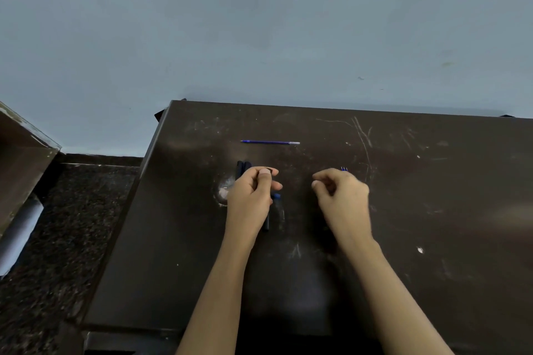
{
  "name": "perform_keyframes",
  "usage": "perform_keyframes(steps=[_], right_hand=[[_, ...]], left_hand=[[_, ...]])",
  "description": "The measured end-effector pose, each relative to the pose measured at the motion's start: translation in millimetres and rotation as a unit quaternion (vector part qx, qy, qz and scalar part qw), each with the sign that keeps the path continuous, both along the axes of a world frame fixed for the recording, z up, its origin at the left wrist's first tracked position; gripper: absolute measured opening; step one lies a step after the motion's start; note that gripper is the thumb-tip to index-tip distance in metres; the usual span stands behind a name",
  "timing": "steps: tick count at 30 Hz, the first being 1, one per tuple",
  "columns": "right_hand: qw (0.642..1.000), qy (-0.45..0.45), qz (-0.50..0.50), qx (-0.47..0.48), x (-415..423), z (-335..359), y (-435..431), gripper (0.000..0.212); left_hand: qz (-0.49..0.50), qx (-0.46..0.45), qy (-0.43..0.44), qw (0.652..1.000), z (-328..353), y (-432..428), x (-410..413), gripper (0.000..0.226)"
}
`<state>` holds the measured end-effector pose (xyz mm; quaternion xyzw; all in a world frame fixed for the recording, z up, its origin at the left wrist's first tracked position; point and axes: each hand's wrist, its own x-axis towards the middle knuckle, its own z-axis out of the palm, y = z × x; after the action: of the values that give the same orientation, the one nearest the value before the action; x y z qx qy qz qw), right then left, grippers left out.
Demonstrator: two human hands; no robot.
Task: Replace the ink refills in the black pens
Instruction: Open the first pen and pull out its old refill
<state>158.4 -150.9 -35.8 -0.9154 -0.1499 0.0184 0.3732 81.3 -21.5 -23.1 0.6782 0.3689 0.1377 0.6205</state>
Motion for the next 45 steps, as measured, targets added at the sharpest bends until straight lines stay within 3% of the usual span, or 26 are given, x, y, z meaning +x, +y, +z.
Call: perform_keyframes(steps=[3, 7, 14, 28, 30, 33, 37, 40, 45], right_hand=[[0.996, 0.029, -0.081, -0.019, 13.1, 1.1, -29.7, 0.010], [0.987, 0.085, -0.117, -0.070, 19.6, -2.3, -52.7, 0.024], [0.969, 0.162, -0.093, -0.160, 28.0, -10.3, -44.7, 0.032], [0.956, 0.217, -0.107, -0.167, 41.2, -8.5, -43.3, 0.032], [0.971, 0.193, -0.090, -0.111, 40.5, -2.2, -40.9, 0.030], [0.976, 0.189, -0.044, 0.098, 36.4, 13.7, -29.3, 0.029], [0.898, 0.248, 0.003, 0.365, 19.8, 23.6, -6.4, 0.013], [0.871, 0.265, 0.024, 0.413, 9.6, 23.1, 4.6, 0.011], [0.864, 0.258, 0.036, 0.432, 4.5, 20.2, 9.9, 0.011]], left_hand=[[-0.006, -0.007, 0.002, 1.000, -2.8, -4.3, 2.5, 0.024], [-0.019, -0.010, 0.012, 1.000, -3.8, -9.8, 5.8, 0.029], [-0.063, 0.033, 0.033, 0.997, -1.3, -16.4, 6.4, 0.030], [-0.077, 0.045, 0.030, 0.996, -2.3, -13.8, 5.5, 0.030], [-0.076, 0.046, 0.026, 0.996, -2.7, -11.6, 4.3, 0.030], [-0.080, 0.046, 0.018, 0.996, -4.4, -7.9, 2.3, 0.031], [-0.098, 0.046, 0.013, 0.994, -7.3, -4.2, -0.9, 0.030], [-0.112, 0.043, 0.004, 0.993, -8.0, -1.3, -2.9, 0.029], [-0.130, 0.048, -0.009, 0.990, -11.5, 3.6, -5.5, 0.028]])
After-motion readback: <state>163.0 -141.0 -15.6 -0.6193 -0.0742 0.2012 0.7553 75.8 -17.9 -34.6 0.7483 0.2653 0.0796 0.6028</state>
